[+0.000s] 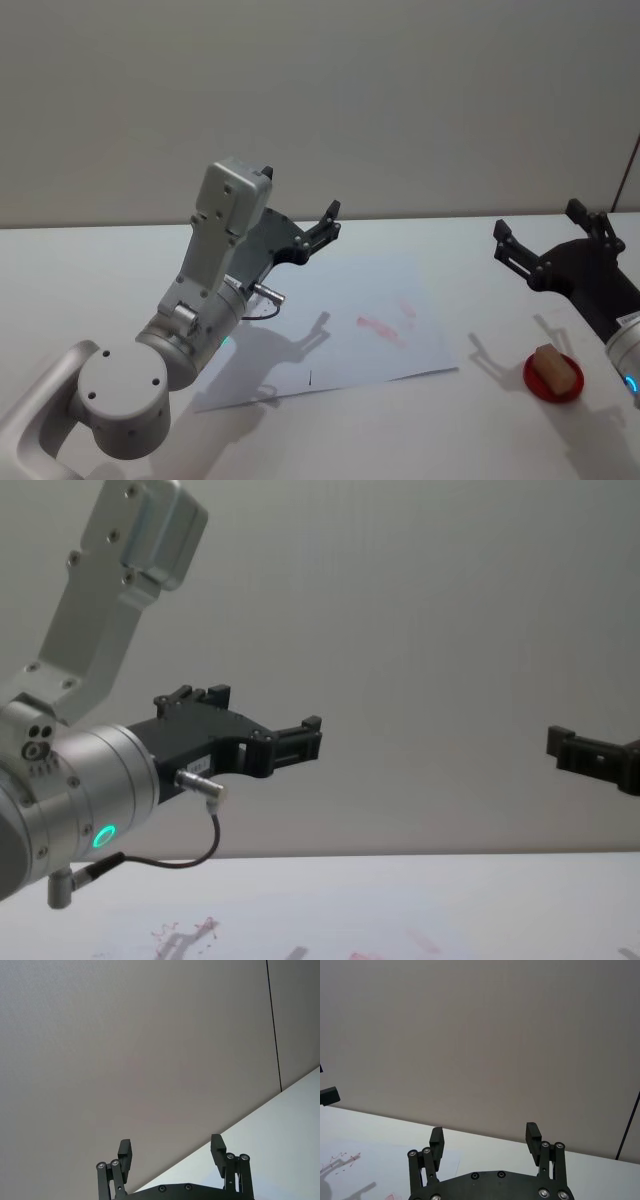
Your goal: Use the one hand to pick up the stamp and affix it onto the A4 paper.
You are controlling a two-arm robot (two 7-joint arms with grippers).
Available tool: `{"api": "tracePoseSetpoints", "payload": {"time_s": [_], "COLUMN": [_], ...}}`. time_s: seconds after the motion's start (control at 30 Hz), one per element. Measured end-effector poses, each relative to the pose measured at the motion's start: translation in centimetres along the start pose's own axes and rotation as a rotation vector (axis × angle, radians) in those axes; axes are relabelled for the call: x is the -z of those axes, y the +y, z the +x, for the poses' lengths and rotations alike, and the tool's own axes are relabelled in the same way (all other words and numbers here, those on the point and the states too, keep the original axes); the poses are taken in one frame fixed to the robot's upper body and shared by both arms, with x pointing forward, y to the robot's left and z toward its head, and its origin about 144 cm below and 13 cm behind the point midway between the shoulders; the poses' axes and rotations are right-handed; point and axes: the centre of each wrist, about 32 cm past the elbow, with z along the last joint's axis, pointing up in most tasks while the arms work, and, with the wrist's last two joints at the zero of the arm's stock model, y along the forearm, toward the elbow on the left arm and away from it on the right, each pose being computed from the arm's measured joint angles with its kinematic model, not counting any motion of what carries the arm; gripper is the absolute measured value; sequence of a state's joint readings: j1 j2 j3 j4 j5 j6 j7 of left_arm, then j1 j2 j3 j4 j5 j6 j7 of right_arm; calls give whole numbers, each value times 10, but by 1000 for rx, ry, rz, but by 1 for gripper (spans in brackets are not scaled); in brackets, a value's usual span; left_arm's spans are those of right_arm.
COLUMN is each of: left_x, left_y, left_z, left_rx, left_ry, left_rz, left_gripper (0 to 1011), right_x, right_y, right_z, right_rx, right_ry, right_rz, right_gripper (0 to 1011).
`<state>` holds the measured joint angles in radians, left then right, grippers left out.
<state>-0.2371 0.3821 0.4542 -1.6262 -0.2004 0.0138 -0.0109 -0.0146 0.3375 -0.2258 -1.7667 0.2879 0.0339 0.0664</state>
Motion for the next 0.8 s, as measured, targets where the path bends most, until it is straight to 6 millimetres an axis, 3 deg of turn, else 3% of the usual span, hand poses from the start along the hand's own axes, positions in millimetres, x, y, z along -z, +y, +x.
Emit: {"api": "tracePoseSetpoints", "payload": {"time_s": [0.8], "left_x": [0], "left_y": [0], "left_z": [0], "left_rx": [0], "left_ry": [0], "left_rz": [0], "left_gripper": [1001], "right_x": [0], "right_y": [0], "right_z": [0], "right_rx": [0], "right_ry": [-1], "right_rz": [0], "right_gripper": [1001]}}
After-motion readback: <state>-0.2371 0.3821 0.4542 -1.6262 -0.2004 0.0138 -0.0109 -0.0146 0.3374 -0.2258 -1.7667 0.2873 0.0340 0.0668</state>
